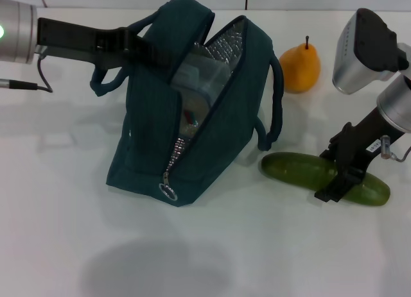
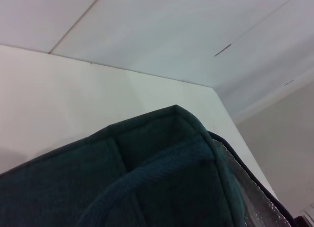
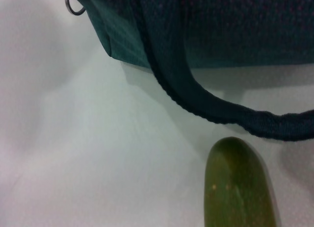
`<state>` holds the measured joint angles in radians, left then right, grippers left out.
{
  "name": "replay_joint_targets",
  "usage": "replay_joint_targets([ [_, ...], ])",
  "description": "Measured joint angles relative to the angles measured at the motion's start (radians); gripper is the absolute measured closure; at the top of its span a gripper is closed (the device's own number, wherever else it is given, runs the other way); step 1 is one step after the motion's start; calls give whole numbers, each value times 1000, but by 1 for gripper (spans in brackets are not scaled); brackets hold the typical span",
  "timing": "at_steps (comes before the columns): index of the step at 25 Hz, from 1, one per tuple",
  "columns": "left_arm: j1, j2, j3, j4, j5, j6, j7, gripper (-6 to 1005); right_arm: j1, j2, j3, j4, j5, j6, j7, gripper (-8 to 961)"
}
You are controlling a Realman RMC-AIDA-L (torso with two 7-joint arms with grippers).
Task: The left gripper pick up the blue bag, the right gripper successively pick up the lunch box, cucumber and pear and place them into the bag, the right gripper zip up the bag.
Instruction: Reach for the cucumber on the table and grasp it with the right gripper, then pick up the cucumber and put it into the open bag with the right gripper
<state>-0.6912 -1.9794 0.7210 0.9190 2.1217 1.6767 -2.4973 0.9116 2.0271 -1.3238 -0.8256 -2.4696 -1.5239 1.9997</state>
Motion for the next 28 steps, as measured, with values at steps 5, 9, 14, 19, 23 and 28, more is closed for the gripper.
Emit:
replay_joint_targets([
  [5,3,-1,0,0,1,0,1,959,-7,0,-21,3,1,20,0,115],
  [9,3,-1,0,0,2,0,2,959,-8,1,-33,10,10,31,1,115],
  [14,3,-1,0,0,3,0,2,959,-8,0,-36,11,17,33,1,116],
  [19,3,-1,0,0,3,0,2,959,-8,-1,-36,11,17,41,1,116],
  [23,2,-1,0,0,3,0,2,959,-8,-3,-38,11,16,43,2,241],
  [28,-2,-1,0,0,3,0,1,959,-8,-3,-53,11,11,43,2,351],
])
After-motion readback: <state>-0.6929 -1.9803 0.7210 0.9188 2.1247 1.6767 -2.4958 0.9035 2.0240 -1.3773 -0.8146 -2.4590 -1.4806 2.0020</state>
